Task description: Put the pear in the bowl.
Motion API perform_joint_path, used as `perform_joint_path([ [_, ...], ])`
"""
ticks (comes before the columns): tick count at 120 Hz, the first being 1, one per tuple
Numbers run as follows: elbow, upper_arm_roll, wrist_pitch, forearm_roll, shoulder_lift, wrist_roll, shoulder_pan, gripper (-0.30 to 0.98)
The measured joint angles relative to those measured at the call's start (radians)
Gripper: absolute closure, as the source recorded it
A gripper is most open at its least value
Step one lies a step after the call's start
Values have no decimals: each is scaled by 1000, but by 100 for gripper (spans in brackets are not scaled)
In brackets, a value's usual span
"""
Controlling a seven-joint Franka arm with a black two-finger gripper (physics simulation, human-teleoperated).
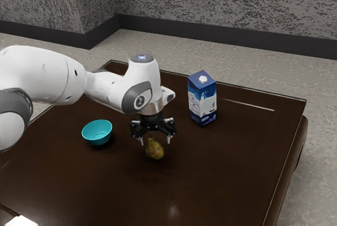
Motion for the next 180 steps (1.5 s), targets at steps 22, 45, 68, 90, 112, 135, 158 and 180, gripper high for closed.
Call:
perform_joint_path([
  [22,-49,0,35,-9,-7,-83,-7,2],
  [45,-54,0,51,-19,0,-146,-17,2],
  [68,-60,0,57,-21,8,-192,-18,9],
  [90,-67,0,59,-22,8,-223,-17,22],
  [112,-67,1,60,-21,8,-244,-10,30],
  [135,-92,3,54,-17,-41,-264,-7,37],
  [158,-135,5,49,17,-165,-283,144,41],
  [180,-133,5,47,38,-169,-298,294,43],
])
